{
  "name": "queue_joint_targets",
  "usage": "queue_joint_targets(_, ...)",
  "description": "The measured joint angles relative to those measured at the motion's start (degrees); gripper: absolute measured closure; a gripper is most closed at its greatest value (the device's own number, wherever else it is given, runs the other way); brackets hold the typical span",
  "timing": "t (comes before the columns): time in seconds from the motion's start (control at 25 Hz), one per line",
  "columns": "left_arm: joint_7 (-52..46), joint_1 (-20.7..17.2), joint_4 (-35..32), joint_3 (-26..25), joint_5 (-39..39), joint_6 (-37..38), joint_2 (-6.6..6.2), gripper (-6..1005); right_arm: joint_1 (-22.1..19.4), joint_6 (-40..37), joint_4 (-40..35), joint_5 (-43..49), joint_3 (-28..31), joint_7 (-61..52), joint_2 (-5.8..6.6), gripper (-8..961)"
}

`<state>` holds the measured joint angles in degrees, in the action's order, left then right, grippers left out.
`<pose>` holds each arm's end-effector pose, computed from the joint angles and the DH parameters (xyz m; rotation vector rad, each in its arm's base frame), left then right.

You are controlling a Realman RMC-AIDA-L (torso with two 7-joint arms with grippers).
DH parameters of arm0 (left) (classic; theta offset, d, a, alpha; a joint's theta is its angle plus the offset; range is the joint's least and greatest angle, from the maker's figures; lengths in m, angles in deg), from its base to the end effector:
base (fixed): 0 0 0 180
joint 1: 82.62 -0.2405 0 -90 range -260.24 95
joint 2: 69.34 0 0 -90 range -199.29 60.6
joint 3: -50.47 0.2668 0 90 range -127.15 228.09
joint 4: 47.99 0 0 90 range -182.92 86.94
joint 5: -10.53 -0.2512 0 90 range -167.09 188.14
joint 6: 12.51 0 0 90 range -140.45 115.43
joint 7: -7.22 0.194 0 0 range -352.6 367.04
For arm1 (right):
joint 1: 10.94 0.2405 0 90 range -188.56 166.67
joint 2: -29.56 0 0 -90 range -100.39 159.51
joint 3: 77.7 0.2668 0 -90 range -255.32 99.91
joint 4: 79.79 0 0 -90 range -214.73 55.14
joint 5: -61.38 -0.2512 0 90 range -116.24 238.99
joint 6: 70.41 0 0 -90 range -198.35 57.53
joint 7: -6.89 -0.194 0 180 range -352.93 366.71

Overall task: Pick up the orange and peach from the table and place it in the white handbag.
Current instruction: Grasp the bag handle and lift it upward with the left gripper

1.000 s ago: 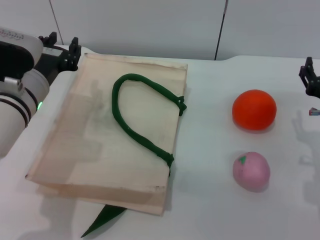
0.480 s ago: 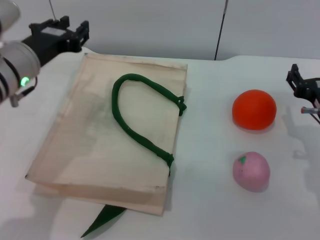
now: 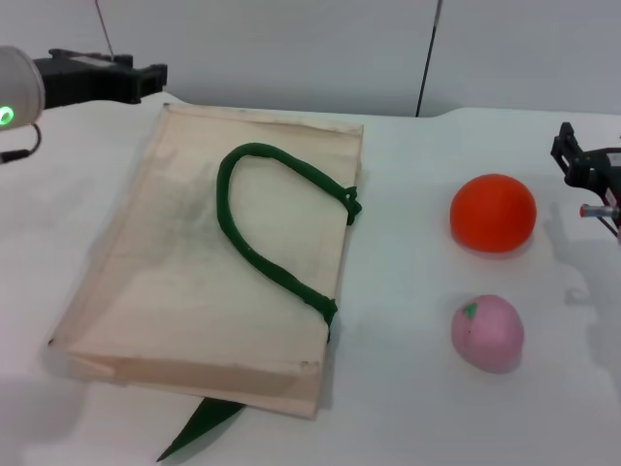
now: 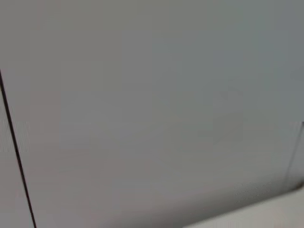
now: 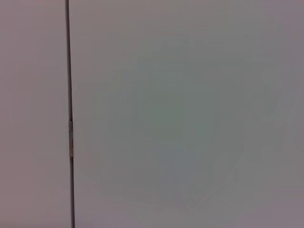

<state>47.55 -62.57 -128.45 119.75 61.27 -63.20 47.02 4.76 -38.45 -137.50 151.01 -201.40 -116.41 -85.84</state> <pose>-0.2350 0.4812 0.0675 -2.0468 -0.8609 -0.3123 0.2860 0.4430 -0.0683 -1.5838 0.7259 0.3719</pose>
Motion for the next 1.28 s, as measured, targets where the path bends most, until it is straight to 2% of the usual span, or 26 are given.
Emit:
queue_joint_targets(0.2, -0.42, 6.22, 0.50, -8.11, -4.85, -14.12, 0.00, 539, 0.38, -1.54, 0.03, 0.00, 0.24, 0.02, 0.02, 198)
queue_joint_targets(0.36, 0.01, 8.12, 2.63, -8.44, -5.32, -15.93, -0.05, 539, 0.52, -1.61, 0.05, 0.02, 0.26, 0.04, 0.07, 198)
queue_joint_targets(0.56, 0.82, 12.26, 9.58, -8.48, -5.80, -18.22, -0.13, 538, 0.58, -1.64, -0.14, 0.02, 0.29, 0.06, 0.08, 197)
queue_joint_targets(0.68, 0.58, 14.33, 11.54, -9.43, -7.67, -19.47, -0.31, 527, 0.57, -1.65, -0.07, 0.01, 0.30, 0.07, 0.09, 198)
queue_joint_targets(1.0, 1.12, 17.64, 11.91, -16.85, -14.43, -23.85, -0.67, 530, 0.92, -1.65, 0.16, 0.01, 0.18, 0.08, 0.09, 198)
queue_joint_targets(1.28, 3.90, 19.45, 13.37, -19.87, -16.08, -23.61, -0.72, 532, 0.97, -1.64, -0.14, 0.01, 0.08, 0.08, 0.18, 197)
